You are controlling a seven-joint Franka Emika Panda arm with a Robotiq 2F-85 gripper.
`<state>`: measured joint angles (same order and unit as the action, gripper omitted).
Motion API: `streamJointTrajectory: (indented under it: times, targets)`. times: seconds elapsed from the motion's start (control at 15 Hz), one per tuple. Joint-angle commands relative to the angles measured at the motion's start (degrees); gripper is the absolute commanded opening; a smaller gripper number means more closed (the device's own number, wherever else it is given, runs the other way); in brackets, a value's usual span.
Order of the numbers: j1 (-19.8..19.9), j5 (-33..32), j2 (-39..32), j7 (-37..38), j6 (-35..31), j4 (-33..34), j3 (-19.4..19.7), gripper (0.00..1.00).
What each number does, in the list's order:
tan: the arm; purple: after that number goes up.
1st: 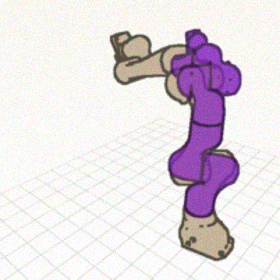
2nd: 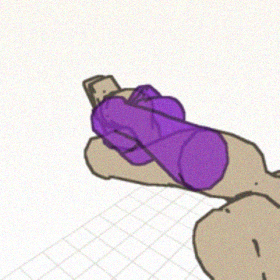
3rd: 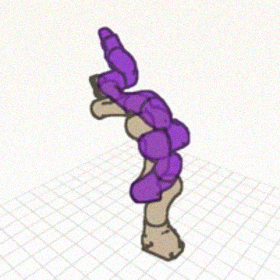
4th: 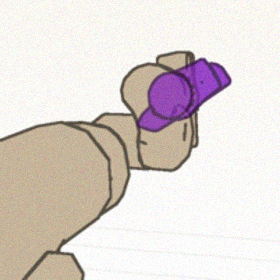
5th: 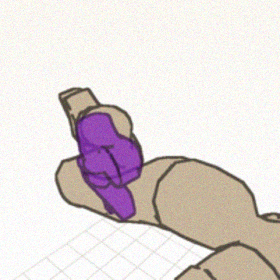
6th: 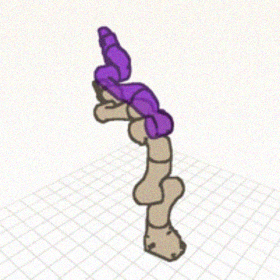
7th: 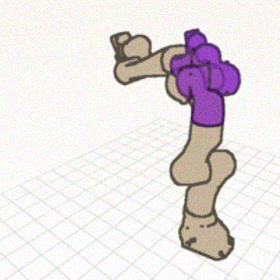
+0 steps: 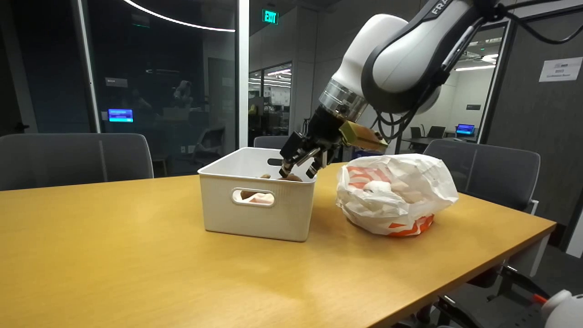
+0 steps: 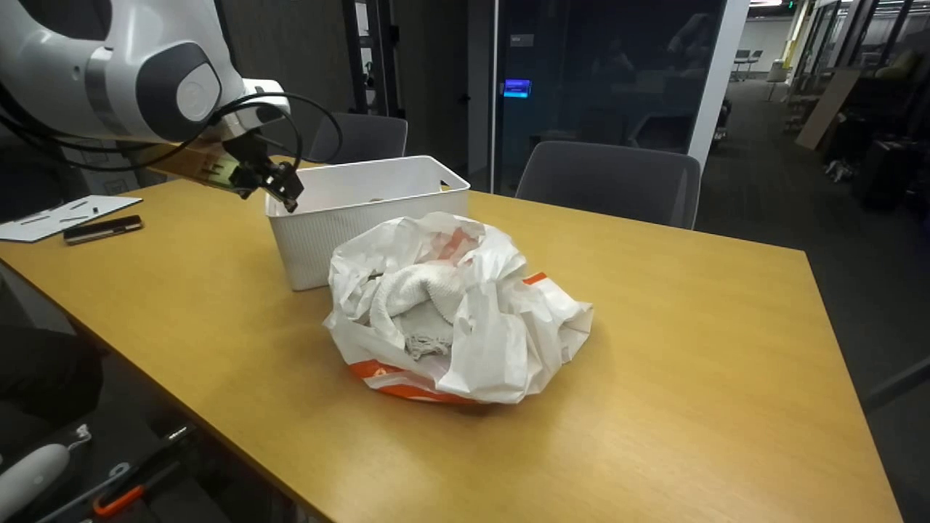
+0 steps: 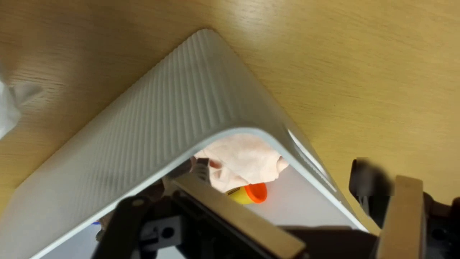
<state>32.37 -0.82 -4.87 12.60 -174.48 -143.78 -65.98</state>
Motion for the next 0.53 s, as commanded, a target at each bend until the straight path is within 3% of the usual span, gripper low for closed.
streamJointTrajectory:
  times: [0.0, 0.27, 0.33, 0.4, 0.47]
  targets:
    - [-1.1, -1.9, -2.0, -0.8, -0.6, 2.8, 0.9, 1.0]
    - [-1.3, -5.4, -3.0, -1.1, 5.3, 8.9, 3.9, 1.0]
    - [-10.6, -1.2, -2.5, -5.4, 7.0, 10.5, 13.4, 1.0]
    - [-12.3, -1.2, -3.7, -6.2, 10.1, 12.5, 16.0, 1.0]
    - [-7.8, -8.7, -7.0, -1.4, 12.6, 14.7, 13.1, 1.0]
